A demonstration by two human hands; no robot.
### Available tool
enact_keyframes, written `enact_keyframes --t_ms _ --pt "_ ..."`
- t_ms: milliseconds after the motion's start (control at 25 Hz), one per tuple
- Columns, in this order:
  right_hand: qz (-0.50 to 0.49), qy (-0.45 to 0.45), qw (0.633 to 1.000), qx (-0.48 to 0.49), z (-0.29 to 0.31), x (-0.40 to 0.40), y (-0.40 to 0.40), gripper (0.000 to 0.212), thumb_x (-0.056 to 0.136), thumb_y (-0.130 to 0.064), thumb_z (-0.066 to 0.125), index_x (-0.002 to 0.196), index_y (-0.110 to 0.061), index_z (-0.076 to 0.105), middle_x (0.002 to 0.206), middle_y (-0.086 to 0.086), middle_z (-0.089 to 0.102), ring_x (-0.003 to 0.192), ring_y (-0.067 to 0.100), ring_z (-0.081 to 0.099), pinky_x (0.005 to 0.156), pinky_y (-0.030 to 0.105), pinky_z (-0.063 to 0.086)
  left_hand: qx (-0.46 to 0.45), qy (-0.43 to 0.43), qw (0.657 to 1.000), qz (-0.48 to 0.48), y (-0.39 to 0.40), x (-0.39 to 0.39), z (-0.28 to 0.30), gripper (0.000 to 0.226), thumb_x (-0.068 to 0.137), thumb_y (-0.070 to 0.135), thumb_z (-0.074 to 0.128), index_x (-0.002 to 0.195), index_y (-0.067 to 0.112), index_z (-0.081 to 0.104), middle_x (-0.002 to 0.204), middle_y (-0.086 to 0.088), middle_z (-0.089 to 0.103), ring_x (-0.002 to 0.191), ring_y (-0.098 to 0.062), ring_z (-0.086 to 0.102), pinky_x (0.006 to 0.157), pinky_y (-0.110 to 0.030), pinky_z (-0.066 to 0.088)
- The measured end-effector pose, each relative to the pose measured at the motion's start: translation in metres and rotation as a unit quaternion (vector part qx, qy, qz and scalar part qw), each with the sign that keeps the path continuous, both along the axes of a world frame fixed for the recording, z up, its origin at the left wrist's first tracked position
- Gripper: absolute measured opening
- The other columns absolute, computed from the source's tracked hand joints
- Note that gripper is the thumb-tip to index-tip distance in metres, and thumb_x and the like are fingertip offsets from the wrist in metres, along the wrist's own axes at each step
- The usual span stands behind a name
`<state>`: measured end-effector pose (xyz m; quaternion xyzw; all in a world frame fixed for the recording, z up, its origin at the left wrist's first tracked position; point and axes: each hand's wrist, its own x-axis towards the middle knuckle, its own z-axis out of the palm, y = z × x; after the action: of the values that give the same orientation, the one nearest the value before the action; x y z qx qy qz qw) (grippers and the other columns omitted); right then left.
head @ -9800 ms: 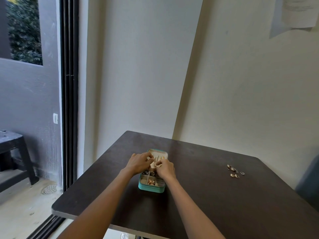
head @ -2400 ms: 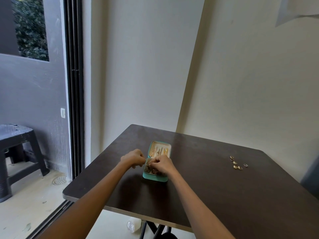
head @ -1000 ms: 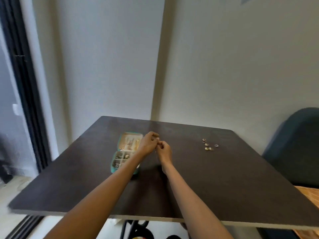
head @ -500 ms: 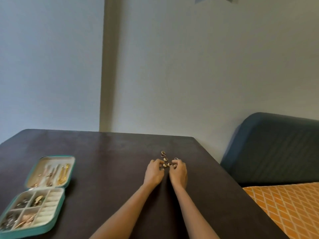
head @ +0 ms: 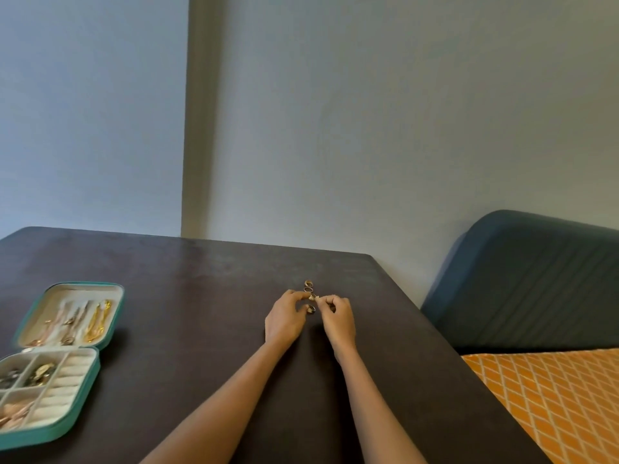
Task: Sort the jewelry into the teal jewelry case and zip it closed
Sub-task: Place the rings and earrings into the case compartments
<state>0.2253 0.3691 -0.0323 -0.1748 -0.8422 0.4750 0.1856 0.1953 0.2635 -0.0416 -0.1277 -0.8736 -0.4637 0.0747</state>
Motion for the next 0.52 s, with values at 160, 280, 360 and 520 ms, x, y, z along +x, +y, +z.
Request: enact_keyframes --t_ms 160,280,360,520 --pt "0.118 0.041 0.954 -0.274 0.013 0.018 -0.004 0.022 0.095 -0.014 0.044 0.084 -0.018 0.063 0.080 -0.006 0.056 0.075 0.007 0.047 0.064 0.024 0.033 0.125 -0.033 0.991 -0.046 -0.010 0.003 0.008 0.022 0.089 0.019 0.062 0.109 0.021 0.071 0.097 0.004 0.072 0.067 -0.007 0.061 0.078 -0.031 0.057" --pt "0.140 0.032 0.923 -0.357 0.018 0.026 -0.014 0.022 0.095 -0.014 0.041 0.089 -0.015 0.063 0.080 -0.003 0.057 0.075 0.009 0.049 0.065 0.026 0.035 0.159 -0.025 0.986 -0.051 -0.025 0.015 0.021 0.013 0.086 0.018 0.067 0.095 0.015 0.075 0.081 0.002 0.072 0.055 -0.006 0.055 0.060 -0.019 0.053" --pt "0.137 0.046 0.924 -0.355 0.025 0.029 -0.027 0.020 0.096 -0.013 0.044 0.094 -0.014 0.063 0.083 0.000 0.060 0.073 0.009 0.051 0.062 0.024 0.040 0.178 -0.035 0.982 -0.048 -0.040 0.023 0.031 0.012 0.085 0.021 0.067 0.092 0.014 0.075 0.078 0.002 0.071 0.053 -0.007 0.055 0.049 -0.013 0.045" --pt "0.145 0.091 0.963 -0.209 0.036 0.037 -0.058 0.017 0.090 -0.012 0.060 0.105 -0.015 0.068 0.094 -0.001 0.070 0.082 0.010 0.062 0.066 0.017 0.052 0.153 -0.034 0.987 -0.035 -0.080 0.030 0.043 0.018 0.084 0.029 0.068 0.088 0.013 0.075 0.079 0.000 0.073 0.051 -0.006 0.052 0.049 -0.014 0.042"
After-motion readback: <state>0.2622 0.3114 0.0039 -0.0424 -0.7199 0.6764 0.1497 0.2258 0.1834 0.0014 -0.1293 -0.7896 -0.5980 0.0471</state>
